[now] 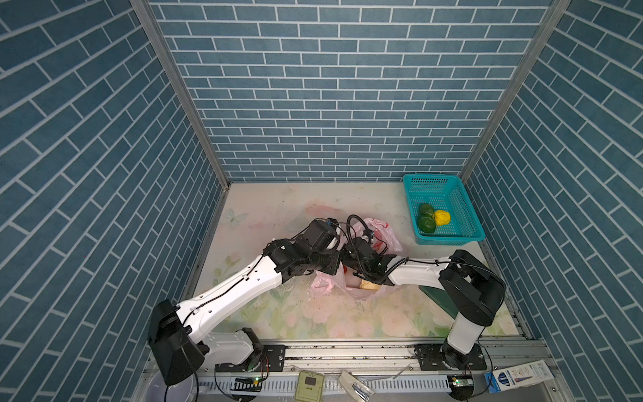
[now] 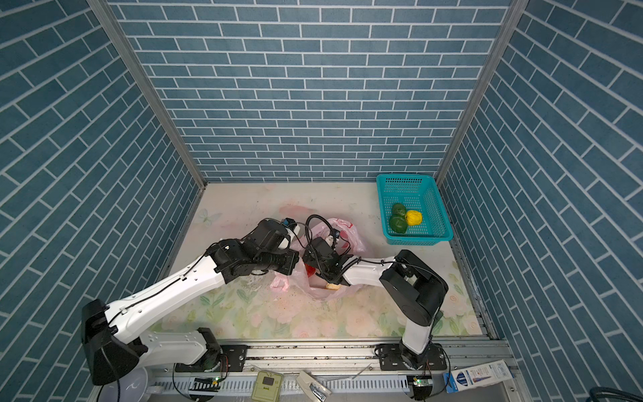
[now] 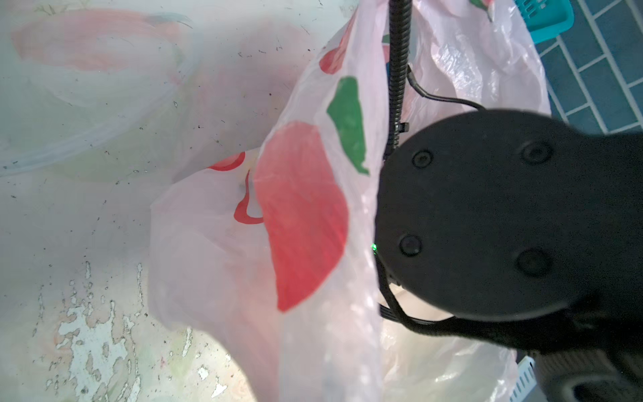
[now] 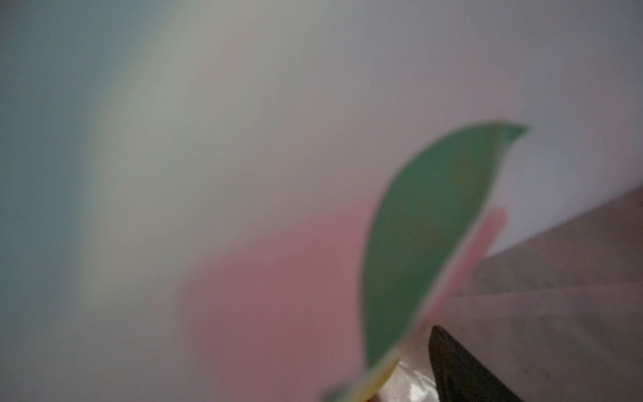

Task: Untie the knot of the plastic bag and take out the fruit
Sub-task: 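Close the right gripper on the yellow fruit inside the bag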

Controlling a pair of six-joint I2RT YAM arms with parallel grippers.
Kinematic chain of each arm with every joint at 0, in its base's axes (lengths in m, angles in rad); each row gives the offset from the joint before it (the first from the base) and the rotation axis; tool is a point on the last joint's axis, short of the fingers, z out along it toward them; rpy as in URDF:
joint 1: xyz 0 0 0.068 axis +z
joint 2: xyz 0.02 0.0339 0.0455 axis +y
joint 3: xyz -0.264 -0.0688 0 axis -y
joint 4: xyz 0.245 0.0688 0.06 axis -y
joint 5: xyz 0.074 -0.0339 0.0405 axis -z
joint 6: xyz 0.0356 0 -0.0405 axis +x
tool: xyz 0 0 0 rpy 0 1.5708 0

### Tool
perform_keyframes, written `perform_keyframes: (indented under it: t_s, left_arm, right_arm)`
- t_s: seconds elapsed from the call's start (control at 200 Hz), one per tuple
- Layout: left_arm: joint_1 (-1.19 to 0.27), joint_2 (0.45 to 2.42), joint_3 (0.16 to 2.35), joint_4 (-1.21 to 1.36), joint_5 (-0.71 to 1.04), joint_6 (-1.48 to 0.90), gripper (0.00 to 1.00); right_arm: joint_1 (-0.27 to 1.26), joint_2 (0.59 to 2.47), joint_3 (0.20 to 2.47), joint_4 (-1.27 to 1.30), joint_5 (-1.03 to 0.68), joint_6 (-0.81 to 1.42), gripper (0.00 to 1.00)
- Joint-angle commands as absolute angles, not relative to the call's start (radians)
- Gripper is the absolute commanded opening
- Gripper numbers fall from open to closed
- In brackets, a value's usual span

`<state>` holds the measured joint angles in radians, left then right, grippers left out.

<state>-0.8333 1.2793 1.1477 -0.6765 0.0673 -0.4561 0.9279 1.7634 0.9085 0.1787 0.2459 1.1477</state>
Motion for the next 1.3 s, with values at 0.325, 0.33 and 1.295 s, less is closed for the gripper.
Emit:
perform_keyframes:
  t_s: [0.325, 0.33, 1.295]
  left_arm:
    - [-0.811, 1.244, 1.156, -0.657, 0.039, -0.462, 0.0]
    - [-0.811, 1.244, 1.156, -0.657, 0.04, -0.462, 0.0]
    - [-0.811, 1.21, 1.075, -0.693, 0.093, -0.491, 0.0]
  right_arm:
    - [0.926, 1.622, 0.753, 0.087, 0.127, 1.061, 0.88]
    - [0.926, 1.622, 0.754, 0.086, 0.127, 1.06, 0.88]
    - [0.913, 1.781, 0.973, 0.031, 0.197, 1.118, 0.67]
